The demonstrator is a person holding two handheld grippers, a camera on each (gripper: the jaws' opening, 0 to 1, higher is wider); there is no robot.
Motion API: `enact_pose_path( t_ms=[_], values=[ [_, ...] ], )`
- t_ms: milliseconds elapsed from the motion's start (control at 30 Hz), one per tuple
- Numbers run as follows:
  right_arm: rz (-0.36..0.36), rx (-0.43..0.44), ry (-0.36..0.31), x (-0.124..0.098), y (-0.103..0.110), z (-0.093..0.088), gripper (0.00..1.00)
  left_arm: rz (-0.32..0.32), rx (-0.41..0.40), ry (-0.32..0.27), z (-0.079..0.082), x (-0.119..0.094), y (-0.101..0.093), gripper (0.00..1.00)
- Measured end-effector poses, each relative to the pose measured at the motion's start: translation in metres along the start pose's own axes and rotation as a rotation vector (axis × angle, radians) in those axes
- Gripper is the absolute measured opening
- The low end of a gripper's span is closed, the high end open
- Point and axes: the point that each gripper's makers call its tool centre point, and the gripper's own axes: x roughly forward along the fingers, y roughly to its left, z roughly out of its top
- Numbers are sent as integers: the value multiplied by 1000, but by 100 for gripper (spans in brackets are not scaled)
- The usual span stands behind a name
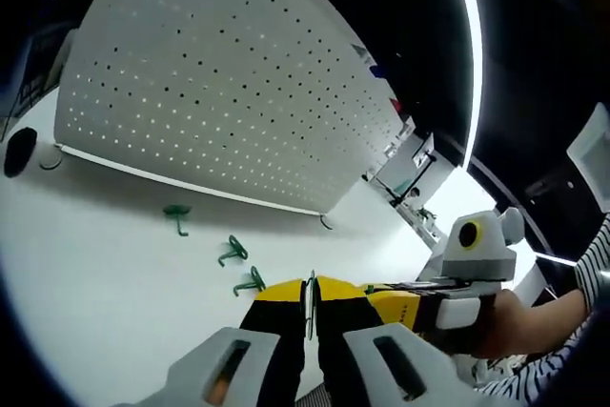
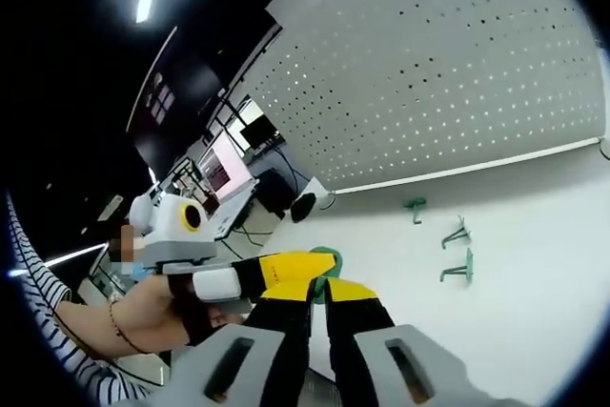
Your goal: Insert the hook assembly into the mounting plate slot until the hook locks in place.
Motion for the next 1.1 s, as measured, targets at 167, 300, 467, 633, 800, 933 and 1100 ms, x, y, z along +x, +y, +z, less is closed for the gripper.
enact_pose_path(
  t_ms=[167,300,467,633,800,933,1100],
  values=[
    [-13,10,-2,2,0,2,1,5,14,-17,4,-1,1,1],
    [-26,36,9,4,0,2,0,20,30,-27,4,-2,3,1],
    [-43,37,24,6,1,-1,0,32,79,-28,3,-4,5,2],
    [-51,-10,26,6,4,0,0,19,81,-32,5,-6,5,3],
    [-54,-86,26,9,8,6,0,13,115,-46,13,-8,5,5],
    [-70,-160,29,11,9,10,0,27,152,-45,18,-10,6,8],
    [-93,-244,23,12,9,15,0,43,182,-49,25,-17,9,16]
  ],
)
